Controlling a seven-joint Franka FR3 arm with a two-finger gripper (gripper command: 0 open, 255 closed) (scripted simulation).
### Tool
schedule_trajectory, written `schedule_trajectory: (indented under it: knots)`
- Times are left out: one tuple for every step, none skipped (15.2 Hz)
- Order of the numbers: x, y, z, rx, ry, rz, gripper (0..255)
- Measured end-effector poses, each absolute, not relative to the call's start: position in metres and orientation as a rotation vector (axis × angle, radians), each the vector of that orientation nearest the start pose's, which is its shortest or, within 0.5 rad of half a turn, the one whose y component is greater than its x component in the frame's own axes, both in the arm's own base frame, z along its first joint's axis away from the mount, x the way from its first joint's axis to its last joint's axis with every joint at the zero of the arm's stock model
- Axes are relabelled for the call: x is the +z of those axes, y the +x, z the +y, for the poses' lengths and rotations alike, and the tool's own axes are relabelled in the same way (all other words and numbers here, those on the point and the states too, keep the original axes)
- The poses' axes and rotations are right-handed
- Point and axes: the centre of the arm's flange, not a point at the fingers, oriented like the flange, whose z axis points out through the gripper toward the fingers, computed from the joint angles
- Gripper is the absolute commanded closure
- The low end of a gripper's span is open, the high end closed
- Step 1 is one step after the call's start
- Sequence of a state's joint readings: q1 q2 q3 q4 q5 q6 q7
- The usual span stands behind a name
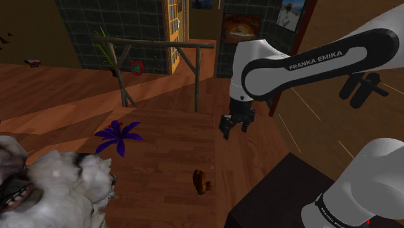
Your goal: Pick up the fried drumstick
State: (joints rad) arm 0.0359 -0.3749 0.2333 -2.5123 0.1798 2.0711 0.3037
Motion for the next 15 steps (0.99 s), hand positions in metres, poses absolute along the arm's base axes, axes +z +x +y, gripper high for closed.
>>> schedule_trajectory:
  knots:
    - [0.394, 0.398, 0.124, 0.146, -3.086, 0.239, 0]
    - [0.383, 0.401, 0.131, 0.156, -3.088, 0.254, 0]
    - [0.372, 0.405, 0.138, 0.166, -3.090, 0.268, 0]
    - [0.361, 0.406, 0.144, 0.177, -3.093, 0.283, 0]
    - [0.350, 0.411, 0.154, 0.186, -3.095, 0.296, 0]
    - [0.338, 0.416, 0.160, 0.196, -3.097, 0.312, 0]
    - [0.325, 0.419, 0.166, 0.208, -3.099, 0.327, 0]
    - [0.315, 0.426, 0.172, 0.217, -3.100, 0.341, 0]
    - [0.303, 0.429, 0.179, 0.228, -3.102, 0.356, 0]
    - [0.294, 0.433, 0.184, 0.238, -3.103, 0.371, 0]
    - [0.282, 0.436, 0.192, 0.248, -3.105, 0.384, 0]
    - [0.267, 0.442, 0.198, 0.258, -3.105, 0.400, 0]
    - [0.257, 0.447, 0.205, 0.269, -3.107, 0.414, 0]
    - [0.244, 0.451, 0.210, 0.280, -3.107, 0.430, 0]
    - [0.232, 0.454, 0.216, 0.290, -3.108, 0.445, 0]
